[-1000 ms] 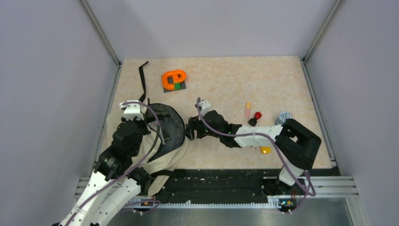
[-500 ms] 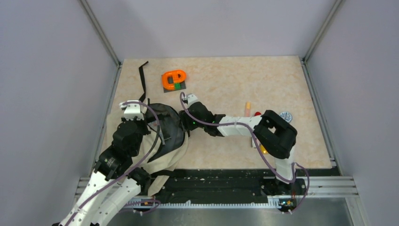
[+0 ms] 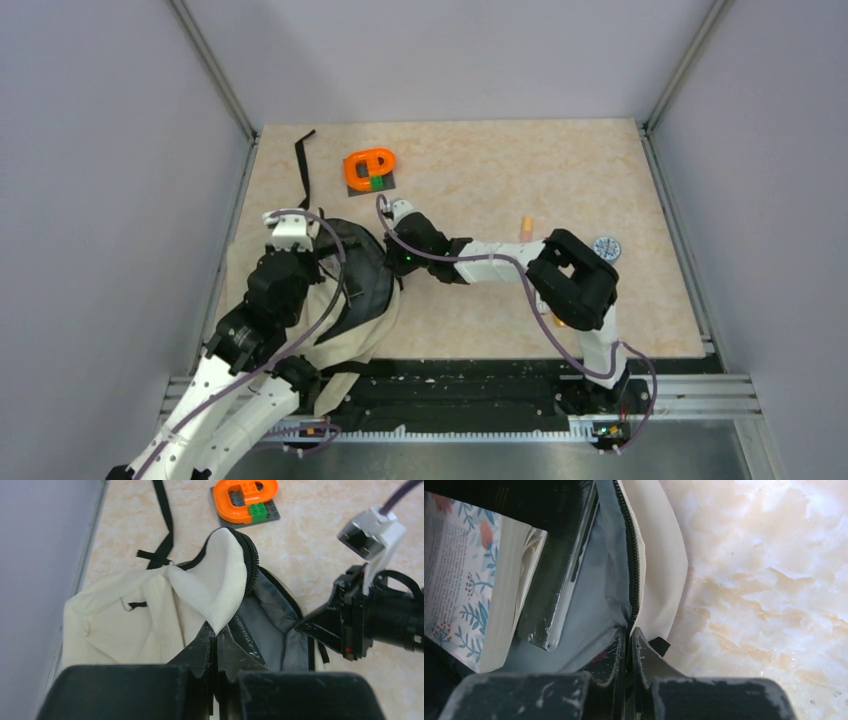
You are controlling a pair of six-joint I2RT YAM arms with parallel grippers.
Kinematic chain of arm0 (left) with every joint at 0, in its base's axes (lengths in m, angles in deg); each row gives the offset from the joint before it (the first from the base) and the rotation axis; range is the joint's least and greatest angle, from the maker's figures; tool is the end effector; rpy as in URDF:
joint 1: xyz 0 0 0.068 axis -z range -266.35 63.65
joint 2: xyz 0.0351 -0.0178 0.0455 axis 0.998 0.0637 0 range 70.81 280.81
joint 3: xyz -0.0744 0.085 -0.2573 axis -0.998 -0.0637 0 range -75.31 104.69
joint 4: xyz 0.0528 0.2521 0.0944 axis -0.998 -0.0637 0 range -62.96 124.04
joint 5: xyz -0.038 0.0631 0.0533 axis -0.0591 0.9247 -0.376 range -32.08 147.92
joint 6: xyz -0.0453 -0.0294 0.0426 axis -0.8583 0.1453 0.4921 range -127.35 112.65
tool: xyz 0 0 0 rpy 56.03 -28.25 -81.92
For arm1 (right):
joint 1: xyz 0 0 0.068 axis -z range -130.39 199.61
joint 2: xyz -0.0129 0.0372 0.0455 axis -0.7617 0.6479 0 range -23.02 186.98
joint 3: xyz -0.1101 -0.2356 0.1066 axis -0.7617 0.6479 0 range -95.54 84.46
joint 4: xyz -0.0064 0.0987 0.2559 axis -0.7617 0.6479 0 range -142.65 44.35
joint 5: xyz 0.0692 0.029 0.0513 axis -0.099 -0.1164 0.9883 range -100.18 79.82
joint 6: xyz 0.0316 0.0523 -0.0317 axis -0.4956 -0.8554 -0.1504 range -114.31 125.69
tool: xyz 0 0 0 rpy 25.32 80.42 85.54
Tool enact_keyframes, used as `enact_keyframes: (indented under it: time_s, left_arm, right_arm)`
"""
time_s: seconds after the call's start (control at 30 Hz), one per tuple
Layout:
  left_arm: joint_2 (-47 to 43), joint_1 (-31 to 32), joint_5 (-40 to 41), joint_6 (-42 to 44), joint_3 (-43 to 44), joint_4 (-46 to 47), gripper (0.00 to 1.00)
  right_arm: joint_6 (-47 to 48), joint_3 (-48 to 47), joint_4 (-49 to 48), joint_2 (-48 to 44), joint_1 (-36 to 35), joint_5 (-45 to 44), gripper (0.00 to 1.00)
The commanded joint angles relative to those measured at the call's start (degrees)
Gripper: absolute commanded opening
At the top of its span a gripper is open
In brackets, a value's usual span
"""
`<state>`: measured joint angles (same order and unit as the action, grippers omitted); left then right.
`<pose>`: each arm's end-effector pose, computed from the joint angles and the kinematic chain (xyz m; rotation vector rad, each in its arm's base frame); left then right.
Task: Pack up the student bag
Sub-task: Move the student bag to the center of the board.
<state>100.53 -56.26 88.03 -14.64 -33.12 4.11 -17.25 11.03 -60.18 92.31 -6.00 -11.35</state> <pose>0.1346 -0.0459 0.3264 0.0074 1.8334 0.0354 0.2698 0.3923 0.1584 -0.6274 2.1841 0.7409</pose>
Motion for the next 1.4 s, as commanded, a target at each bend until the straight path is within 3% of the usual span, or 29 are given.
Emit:
enact_keyframes:
  time_s: [0.0, 0.13, 0.27, 0.57, 0.6, 0.73, 0.8, 0.93, 1.07, 1.2, 1.37]
  left_arm:
    - [4.4, -0.1, -9.4, 3.0, 1.8, 6.8, 0.00]
    - [15.9, 0.1, -21.4, 1.0, 9.6, 3.1, 0.00]
    - [26.1, 2.8, -28.4, -3.5, 15.1, 3.5, 0.00]
    - [41.2, 22.8, -23.9, -4.4, 18.9, 9.9, 0.00]
    - [42.7, 23.8, -24.1, -4.4, 19.8, 9.3, 0.04]
    - [44.4, 25.0, -22.7, -6.9, 21.8, 5.6, 0.54]
    - [42.7, 25.0, -21.3, -8.3, 20.9, 4.9, 0.66]
    - [36.4, 24.9, -14.9, -15.2, 16.2, 4.9, 0.78]
    - [28.5, 23.6, -9.2, -23.6, 8.9, 3.9, 0.88]
    - [22.2, 18.8, -9.2, -30.3, 1.9, 2.8, 0.91]
    - [19.9, 14.5, -7.7, -31.1, -2.1, 2.5, 0.92]
  right_arm:
    - [-1.9, 1.3, -3.9, -4.3, 2.4, 3.4, 0.00]
    - [-1.4, 7.0, -3.1, -13.1, 3.5, -1.2, 0.00]
    - [-1.2, 14.5, -1.2, -23.2, 3.9, -6.9, 0.00]
    - [-6.0, 31.2, 2.0, -39.9, 3.9, -16.5, 0.00]
    - [-6.0, 31.7, 3.5, -41.2, 3.9, -17.8, 0.06]
    - [-5.0, 32.8, 10.1, -46.1, 4.1, -26.0, 0.38]
    - [-4.6, 33.4, 11.8, -48.5, 5.5, -28.1, 0.51]
    - [-3.5, 35.0, 11.6, -52.9, 11.6, -24.5, 0.65]
    - [-0.1, 34.7, 8.0, -53.2, 17.0, -13.6, 0.78]
    - [3.9, 29.5, 5.6, -46.8, 18.1, -2.8, 0.81]
    - [7.0, 22.6, 3.0, -36.7, 18.1, 7.7, 0.81]
